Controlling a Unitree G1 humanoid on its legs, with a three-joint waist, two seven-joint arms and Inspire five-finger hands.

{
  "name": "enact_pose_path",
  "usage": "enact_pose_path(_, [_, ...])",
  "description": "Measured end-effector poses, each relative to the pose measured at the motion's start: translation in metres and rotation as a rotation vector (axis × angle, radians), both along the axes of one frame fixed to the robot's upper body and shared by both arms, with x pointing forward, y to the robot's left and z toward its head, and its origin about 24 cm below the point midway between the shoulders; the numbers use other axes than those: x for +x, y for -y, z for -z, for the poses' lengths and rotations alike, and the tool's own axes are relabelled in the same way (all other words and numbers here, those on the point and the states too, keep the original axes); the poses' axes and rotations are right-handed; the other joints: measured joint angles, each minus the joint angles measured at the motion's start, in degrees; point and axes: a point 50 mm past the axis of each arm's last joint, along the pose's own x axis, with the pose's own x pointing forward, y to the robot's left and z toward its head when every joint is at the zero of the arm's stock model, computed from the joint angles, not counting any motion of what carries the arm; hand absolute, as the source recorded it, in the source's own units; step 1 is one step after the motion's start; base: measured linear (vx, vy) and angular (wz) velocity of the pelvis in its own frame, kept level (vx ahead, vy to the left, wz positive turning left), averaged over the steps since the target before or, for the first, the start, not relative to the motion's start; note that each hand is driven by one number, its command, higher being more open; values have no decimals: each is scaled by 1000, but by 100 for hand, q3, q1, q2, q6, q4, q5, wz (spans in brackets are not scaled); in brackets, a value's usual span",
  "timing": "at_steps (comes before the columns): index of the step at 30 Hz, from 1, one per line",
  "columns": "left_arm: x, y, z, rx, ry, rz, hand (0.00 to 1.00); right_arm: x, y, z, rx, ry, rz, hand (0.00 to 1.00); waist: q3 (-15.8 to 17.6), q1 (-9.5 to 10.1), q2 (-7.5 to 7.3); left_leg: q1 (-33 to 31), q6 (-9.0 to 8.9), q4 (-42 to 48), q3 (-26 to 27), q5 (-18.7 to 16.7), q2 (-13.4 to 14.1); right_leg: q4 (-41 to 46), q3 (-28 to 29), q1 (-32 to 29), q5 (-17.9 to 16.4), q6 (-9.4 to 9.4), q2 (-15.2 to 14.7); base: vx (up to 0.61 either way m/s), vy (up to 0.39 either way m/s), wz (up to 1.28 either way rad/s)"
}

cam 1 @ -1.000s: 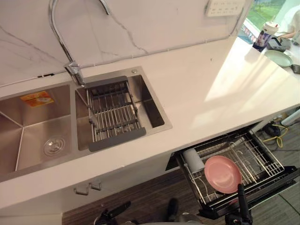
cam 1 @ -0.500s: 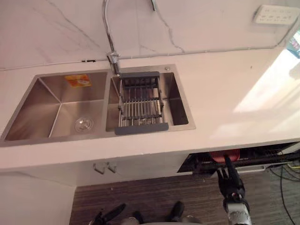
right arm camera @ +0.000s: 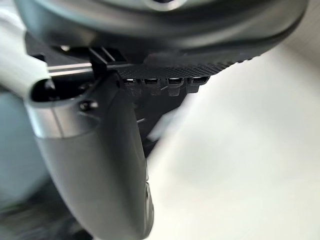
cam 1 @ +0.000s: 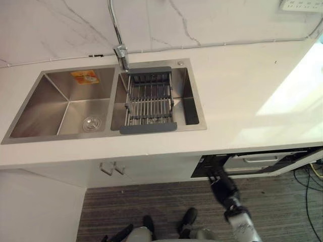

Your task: Walk over to the sink, pick up the cup, carry it to the dishwasher, place the cup inside the dishwasher, then close the dishwasher door

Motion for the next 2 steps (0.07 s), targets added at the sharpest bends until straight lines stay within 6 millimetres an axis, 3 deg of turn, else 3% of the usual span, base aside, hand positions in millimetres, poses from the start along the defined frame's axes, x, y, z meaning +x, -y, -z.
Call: enact_pose_path(2, [2, 1, 0, -1, 7, 6, 100, -5, 0, 6, -59, -69, -40, 100, -2, 38, -6, 36, -22, -30, 72, 0, 10, 2, 69, -15, -5, 6, 20, 47, 16, -13])
